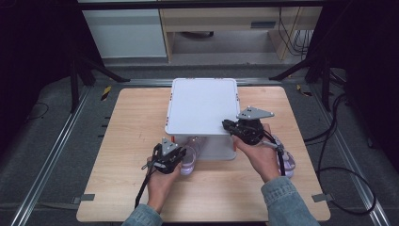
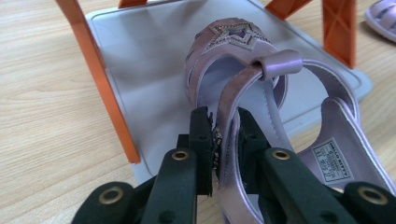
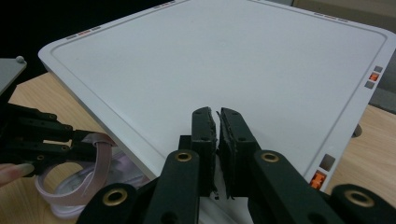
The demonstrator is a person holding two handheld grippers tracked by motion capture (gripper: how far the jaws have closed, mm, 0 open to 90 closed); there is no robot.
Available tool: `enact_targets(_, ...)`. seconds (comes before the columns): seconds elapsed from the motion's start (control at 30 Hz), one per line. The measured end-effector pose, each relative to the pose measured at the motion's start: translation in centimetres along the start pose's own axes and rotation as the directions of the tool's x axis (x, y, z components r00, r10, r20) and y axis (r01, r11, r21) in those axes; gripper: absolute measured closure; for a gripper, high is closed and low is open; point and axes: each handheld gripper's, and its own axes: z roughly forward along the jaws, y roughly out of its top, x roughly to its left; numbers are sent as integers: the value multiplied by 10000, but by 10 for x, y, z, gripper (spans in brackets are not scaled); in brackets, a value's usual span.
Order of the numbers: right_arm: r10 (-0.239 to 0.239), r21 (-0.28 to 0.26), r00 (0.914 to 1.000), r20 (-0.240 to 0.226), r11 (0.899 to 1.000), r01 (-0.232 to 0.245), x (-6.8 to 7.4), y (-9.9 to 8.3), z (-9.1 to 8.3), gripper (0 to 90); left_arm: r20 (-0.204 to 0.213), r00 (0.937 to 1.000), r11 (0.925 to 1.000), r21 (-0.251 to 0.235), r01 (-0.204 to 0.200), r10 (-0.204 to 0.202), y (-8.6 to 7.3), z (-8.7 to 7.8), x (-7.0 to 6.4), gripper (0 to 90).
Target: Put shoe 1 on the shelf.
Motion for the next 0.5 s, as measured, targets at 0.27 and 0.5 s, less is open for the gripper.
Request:
enact_targets(0.27,-78,-6,10000,22,10000,78,0,0,0,840,6,9999,9999,72,121,-121,-4,6,-4,767)
enact_targets(0.5,-68,-14,10000,26,10000,68,0,0,0,836,260,9990,9993,-79,367,-365,-3,6,-5,693)
